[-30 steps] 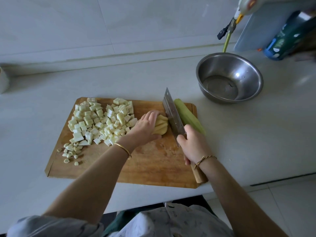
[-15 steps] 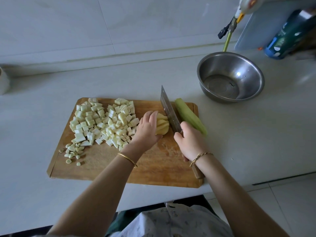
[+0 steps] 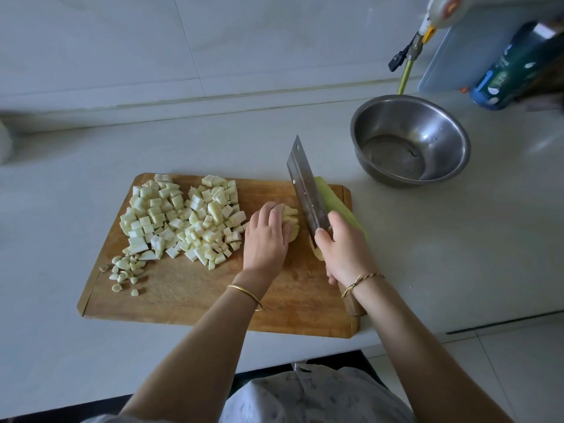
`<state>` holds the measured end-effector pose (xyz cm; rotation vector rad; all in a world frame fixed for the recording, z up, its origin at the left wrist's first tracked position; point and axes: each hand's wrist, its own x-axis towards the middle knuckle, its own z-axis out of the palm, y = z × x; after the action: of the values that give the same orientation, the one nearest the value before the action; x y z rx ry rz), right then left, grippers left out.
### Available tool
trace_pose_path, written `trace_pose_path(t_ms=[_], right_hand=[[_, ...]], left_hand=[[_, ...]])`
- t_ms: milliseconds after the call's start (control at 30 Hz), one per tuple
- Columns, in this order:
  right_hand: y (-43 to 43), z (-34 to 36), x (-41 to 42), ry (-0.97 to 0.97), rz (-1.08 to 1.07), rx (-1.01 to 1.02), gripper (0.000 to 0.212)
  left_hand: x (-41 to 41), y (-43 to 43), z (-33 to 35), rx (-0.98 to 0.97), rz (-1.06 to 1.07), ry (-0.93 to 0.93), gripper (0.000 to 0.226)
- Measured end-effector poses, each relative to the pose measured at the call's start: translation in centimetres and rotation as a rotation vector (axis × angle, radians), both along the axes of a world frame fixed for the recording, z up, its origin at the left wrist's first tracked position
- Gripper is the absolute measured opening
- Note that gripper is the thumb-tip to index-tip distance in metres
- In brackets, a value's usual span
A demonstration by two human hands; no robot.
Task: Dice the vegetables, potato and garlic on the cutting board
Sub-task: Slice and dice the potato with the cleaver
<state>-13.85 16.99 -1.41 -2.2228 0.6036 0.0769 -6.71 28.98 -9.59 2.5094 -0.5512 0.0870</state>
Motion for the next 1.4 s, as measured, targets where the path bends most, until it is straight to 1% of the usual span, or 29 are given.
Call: trace_pose_path(t_ms=[133,267,400,600,733,900,1033,1100,1267,1400], right_hand=[[0.1,0.4,0.4,0.036,0.052,-0.001,0.029],[0.4,0.2,0.7,0.097,0.097,-0.055,0.014],[0.7,0.6,1.1,0.126,0.118,-0.090,0.014],[1.2,0.5,2.2,0.206,0.139,-0.102,0.018],[1.8,-0.3,2.0,0.198,0.104,-0.115,0.009],[1.5,-0.8,1.5,0.128,0.016,-0.056,0.013],[0.9,-0.1,1.0,0.068,0.023,-0.076,0.023],[0.9,0.4,1.0,0.063,0.047,-0.078,0.024],[1.0,0.7,1.4,0.126,0.103,-0.095,0.015],[1.0,0.9,1.9,0.191,0.132,-0.079,0.023]], left_hand=[[-0.1,-0.2,-0.3,0.018,0.021,-0.052,0.041],[-0.1,-0.3,-0.5,0.047,0.012,-0.072,0.038],[0.1,-0.4,-0.6,0.049,0.018,-0.085,0.035],[0.1,-0.7,-1.1,-0.001,0.042,-0.135,0.030],[0.1,-0.7,-1.5,-0.011,0.050,-0.144,0.031],[0.1,-0.7,-1.6,0.003,0.063,-0.156,0.027],[0.1,-0.7,-1.6,0.012,0.060,-0.149,0.031],[0.2,-0.6,-1.7,0.023,0.057,-0.149,0.031],[0.2,-0.7,-1.6,0.018,0.053,-0.144,0.029],[0.2,-0.7,-1.6,0.001,0.037,-0.150,0.029]])
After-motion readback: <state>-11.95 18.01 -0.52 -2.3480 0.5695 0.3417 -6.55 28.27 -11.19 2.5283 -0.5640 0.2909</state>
